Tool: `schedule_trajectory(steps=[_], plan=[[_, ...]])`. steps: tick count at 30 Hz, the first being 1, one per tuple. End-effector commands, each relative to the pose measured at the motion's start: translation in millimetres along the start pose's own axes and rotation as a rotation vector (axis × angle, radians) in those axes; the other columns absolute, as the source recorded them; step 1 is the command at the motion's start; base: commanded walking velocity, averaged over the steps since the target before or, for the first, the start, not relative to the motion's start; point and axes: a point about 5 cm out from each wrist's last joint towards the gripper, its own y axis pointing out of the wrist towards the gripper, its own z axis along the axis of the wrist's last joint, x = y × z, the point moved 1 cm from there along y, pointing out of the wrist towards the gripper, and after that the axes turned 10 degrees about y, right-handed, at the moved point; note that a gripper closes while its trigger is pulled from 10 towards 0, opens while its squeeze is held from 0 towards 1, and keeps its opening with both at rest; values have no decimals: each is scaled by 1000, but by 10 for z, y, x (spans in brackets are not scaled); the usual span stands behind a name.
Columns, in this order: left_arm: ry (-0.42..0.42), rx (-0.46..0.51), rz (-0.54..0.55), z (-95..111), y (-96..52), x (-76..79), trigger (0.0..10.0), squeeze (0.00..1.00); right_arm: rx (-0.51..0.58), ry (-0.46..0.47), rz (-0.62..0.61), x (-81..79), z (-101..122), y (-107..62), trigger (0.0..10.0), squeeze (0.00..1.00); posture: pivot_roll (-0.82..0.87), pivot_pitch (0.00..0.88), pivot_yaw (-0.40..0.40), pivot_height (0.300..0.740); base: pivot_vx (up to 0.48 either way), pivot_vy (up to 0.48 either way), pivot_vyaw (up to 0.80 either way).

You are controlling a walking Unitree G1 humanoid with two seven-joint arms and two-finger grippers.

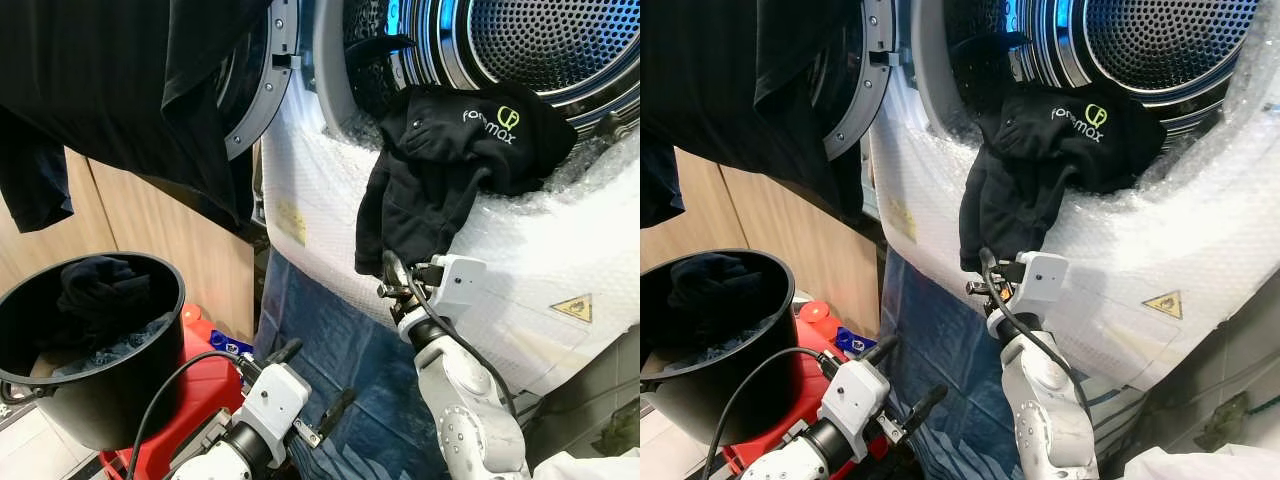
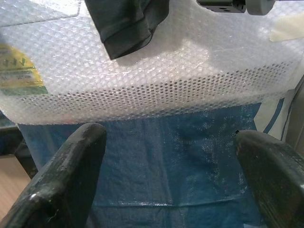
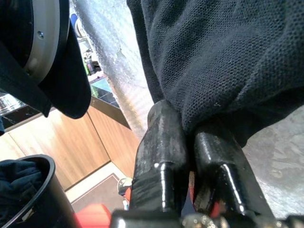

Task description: Clothes washing

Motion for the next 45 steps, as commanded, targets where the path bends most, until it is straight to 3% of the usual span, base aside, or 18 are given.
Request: schedule_trajectory(steps=[1, 6, 14, 20, 21, 22, 23, 25, 27, 30, 31, 35, 38, 39, 41, 43, 45], plan=[[5, 4, -4, 17, 28, -2, 10000, 0, 6, 1, 15, -1, 42, -25, 0, 0, 55, 9, -104, 740, 0, 0, 0], [2, 10, -5, 25, 53, 14, 10000, 0, -17, 17, 136, -113, 38, -40, 0, 0, 53, 0, -101, 740, 0, 0, 0], [5, 13, -5, 18, 81, -9, 10000, 0, -33, 2, 261, -161, 194, 6, 0, 0, 50, 0, -104, 740, 0, 0, 0], [8, 18, 5, 26, 100, -26, 10000, 0, -95, -80, 572, -351, 551, 60, 0, 0, 56, 0, -109, 740, 0, 0, 0], [8, 17, 6, 26, 99, -28, 10000, 0, -108, -128, 618, -377, 624, 83, 2157, 0, 55, 0, -108, 740, 0, 0, 0], [9, 17, 7, 27, 97, -29, 10000, 0, -130, -202, 686, -417, 772, 147, 10000, 0, 56, 0, -109, 740, 0, 0, 0], [9, 17, 7, 27, 97, -29, 10000, 0, -130, -202, 686, -417, 772, 147, 10000, 0, 56, 0, -109, 740, 0, 0, 0], [9, 17, 7, 25, 91, -27, 10000, 0, -157, -288, 777, -475, 970, 225, 10000, 0, 60, 0, -112, 740, 0, 0, 0], [9, 12, 11, 19, 72, -32, 10000, 0, -217, -426, 954, -585, 1203, 255, 10000, 0, 68, 3, -119, 740, 0, 0, 0], [9, 7, 17, 22, 58, -24, 10000, 0, -233, -515, 1033, -646, 1369, 299, 10000, 0, 72, 13, -125, 740, 0, 0, 0], [2, -1, 21, 19, 32, 0, 10000, 0, -246, -577, 1061, -702, 1539, 392, 10000, 0, 78, 24, -135, 740, 0, 0, 0], [-15, -15, 27, 17, -19, 59, 10000, 0, -259, -668, 1084, -781, 1771, 546, 10000, 0, 87, 38, -152, 740, 0, 0, 0], [-17, -18, 30, 22, -32, 78, 10000, 0, -263, -672, 1058, -791, 1839, 620, 10000, 0, 94, 49, -166, 740, 0, 0, 0], [-20, -24, 35, 21, -57, 96, 10000, 0, -257, -691, 943, -787, 1909, 767, 10000, 0, 98, 59, -176, 740, 0, 0, 0], [-26, -32, 43, 20, -82, 109, 10000, 0, -246, -675, 817, -773, 1969, 894, 10000, 0, 99, 66, -181, 740, 0, 0, 0], [-29, -35, 47, 20, -89, 114, 10000, 0, -248, -653, 767, -762, 1986, 933, 10000, 0, 100, 69, -183, 740, 0, 0, 0], [-37, -42, 56, 25, -113, 129, 10000, 0, -234, -662, 603, -700, 2030, 1032, 10000, 0, 103, 87, -192, 740, 0, 0, 0]])
